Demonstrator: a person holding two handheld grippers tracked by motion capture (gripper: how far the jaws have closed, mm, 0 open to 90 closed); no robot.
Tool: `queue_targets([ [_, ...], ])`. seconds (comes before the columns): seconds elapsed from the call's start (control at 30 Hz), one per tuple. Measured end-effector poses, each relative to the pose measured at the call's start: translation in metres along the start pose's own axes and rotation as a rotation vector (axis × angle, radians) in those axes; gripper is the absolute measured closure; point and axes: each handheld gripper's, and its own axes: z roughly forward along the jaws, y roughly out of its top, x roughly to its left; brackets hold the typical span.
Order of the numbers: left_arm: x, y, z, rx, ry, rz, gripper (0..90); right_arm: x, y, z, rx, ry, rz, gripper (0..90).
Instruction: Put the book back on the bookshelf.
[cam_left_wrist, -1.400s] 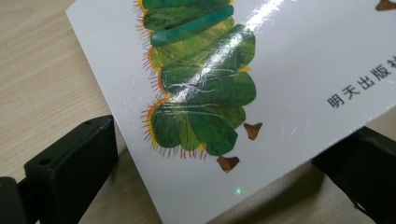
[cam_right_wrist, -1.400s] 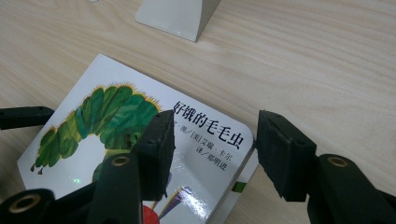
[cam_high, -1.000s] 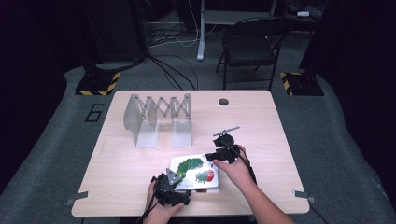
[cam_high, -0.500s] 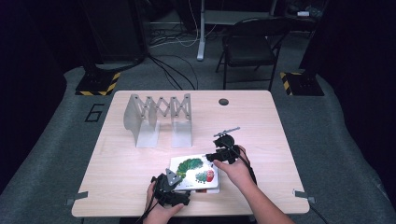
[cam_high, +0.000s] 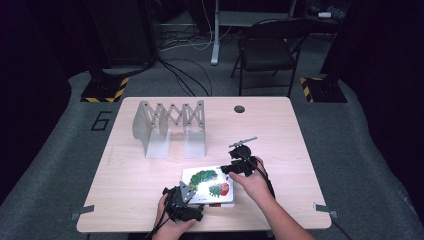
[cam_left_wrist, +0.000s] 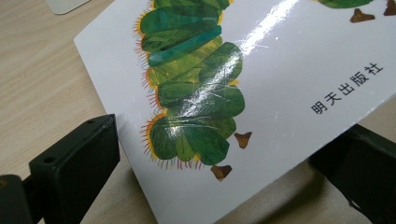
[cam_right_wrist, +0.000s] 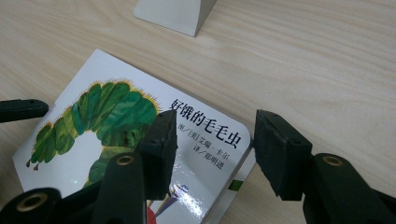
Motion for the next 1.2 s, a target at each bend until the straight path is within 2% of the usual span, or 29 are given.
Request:
queue_targets([
  [0.23,-0.0014,-0.0002,-0.0004,-0.006,0.007,0.012,1.7,-0.0003,-0.0006,0.0002,-0.004,-0.001,0.006,49.7],
  [0.33,-0.0025,-0.0002,-0.0012,-0.010,0.013,0.030,2.0,-0.0005,-0.0008,0.0004,-0.001,-0.001,0.004,49.7],
  [0.7,-0.0022,-0.0008,-0.0019,-0.011,0.003,0.037,2.5,-0.0008,-0.0013,0.0006,-0.001,-0.001,0.003,49.7],
  [0.8,-0.0032,-0.0012,-0.0018,-0.020,0.016,0.040,2.7,-0.0016,-0.0021,0.0011,-0.003,0.000,0.004,49.6],
  [1.2,-0.0044,-0.0021,-0.0024,-0.031,0.017,0.053,3.4,-0.0016,-0.0032,0.0009,0.006,0.007,0.015,49.6],
])
